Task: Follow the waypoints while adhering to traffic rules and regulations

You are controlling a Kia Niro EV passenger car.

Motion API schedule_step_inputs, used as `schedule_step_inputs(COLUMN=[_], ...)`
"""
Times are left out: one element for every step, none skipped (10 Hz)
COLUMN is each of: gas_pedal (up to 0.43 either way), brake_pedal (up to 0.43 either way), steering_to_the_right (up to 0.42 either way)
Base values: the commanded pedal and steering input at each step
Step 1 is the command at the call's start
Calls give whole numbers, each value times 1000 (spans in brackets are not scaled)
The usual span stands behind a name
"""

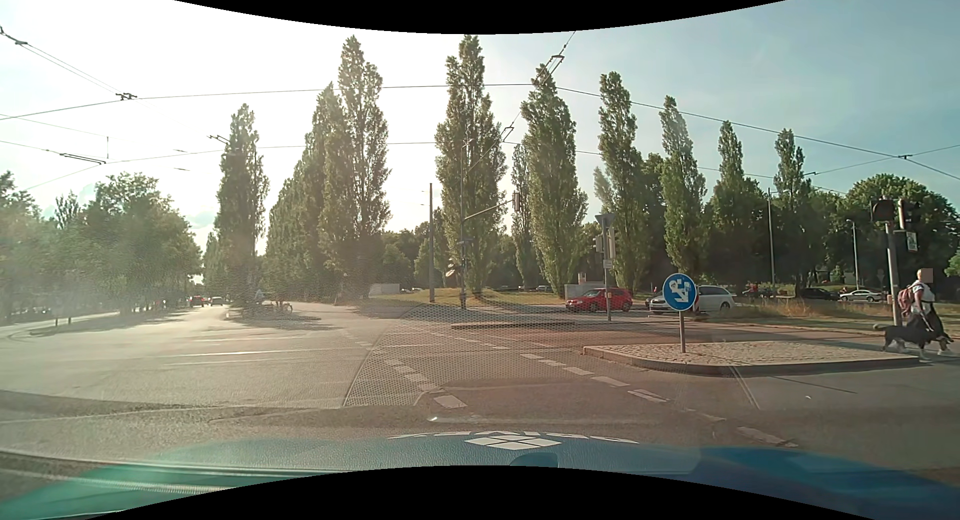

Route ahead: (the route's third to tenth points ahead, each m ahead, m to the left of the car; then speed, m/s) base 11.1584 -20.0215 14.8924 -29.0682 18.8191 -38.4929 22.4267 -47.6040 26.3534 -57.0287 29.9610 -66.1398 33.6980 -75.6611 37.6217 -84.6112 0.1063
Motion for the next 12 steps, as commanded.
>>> schedule_step_inputs(gas_pedal=[0,0,0,0,28,67,110,157,157,169,169,177], brake_pedal=[0,0,0,0,0,0,0,0,0,0,0,0], steering_to_the_right=[526,556,591,615,644,670,708,745,759,758,753,747])
